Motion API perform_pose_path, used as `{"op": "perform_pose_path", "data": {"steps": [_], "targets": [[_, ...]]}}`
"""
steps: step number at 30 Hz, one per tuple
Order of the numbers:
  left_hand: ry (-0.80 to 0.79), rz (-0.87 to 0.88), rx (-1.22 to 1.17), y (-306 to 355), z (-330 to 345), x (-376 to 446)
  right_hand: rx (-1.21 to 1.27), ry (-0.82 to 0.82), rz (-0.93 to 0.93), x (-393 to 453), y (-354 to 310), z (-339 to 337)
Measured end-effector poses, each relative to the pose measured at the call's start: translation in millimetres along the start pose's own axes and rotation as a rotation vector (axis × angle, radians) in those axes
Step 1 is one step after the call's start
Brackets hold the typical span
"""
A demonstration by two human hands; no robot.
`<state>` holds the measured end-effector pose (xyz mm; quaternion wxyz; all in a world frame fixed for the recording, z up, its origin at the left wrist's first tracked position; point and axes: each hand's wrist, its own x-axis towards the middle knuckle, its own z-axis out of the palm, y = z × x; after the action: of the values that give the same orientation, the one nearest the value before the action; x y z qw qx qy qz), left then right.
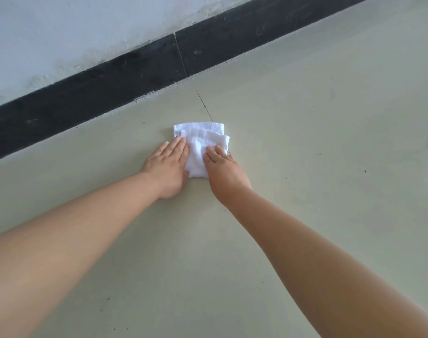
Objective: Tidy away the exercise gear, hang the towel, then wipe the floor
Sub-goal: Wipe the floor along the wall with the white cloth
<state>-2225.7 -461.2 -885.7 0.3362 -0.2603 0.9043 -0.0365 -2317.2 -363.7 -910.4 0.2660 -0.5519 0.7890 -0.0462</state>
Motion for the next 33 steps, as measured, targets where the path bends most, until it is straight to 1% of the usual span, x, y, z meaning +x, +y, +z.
{"op": "perform_pose_path", "data": {"steps": [5,7,9,12,14,15,16,17,18,20,21,22,24,25,27,30,33], "targets": [[0.007,0.072,0.032,5,15,-22,0.001,-0.043,0.003,-42,-11,13],[0.003,0.082,0.028,7,19,-31,0.010,0.007,0.014,-49,-13,11],[0.040,0.076,-0.001,9,18,-34,0.009,0.043,0.021,-49,-13,5],[0.145,-0.003,-0.159,12,5,-20,-0.013,0.084,0.060,-36,-7,-5],[0.254,-0.002,-0.214,14,4,-7,-0.023,0.121,0.080,-26,-5,-8],[0.314,-0.002,-0.242,14,7,0,-0.059,0.207,0.053,-22,-5,-7],[0.335,-0.028,-0.273,14,11,5,-0.074,0.276,0.044,-16,-6,-5],[0.341,-0.073,-0.318,16,15,6,-0.084,0.315,0.040,-12,-4,-2],[0.387,-0.098,-0.310,18,18,6,-0.080,0.294,0.045,-11,-4,-2],[0.513,0.000,-0.237,17,24,7,0.001,0.213,0.034,-11,-2,1],[0.562,0.020,-0.150,14,27,8,0.004,0.206,0.026,-12,1,2],[0.560,0.034,-0.142,11,28,8,0.020,0.185,0.046,-14,2,-1],[0.561,0.086,-0.108,9,29,9,0.028,0.241,0.002,-17,-1,-1],[0.563,0.121,-0.091,11,29,5,0.036,0.300,-0.044,-18,-2,0],[0.619,0.158,-0.067,14,36,-5,-0.031,0.373,-0.099,-27,-1,10],[0.693,0.274,-0.076,28,61,-38,-0.120,0.309,-0.120,-55,3,30],[0.782,0.326,-0.072,44,79,-64,-0.156,0.380,-0.163,-93,7,54]]}}
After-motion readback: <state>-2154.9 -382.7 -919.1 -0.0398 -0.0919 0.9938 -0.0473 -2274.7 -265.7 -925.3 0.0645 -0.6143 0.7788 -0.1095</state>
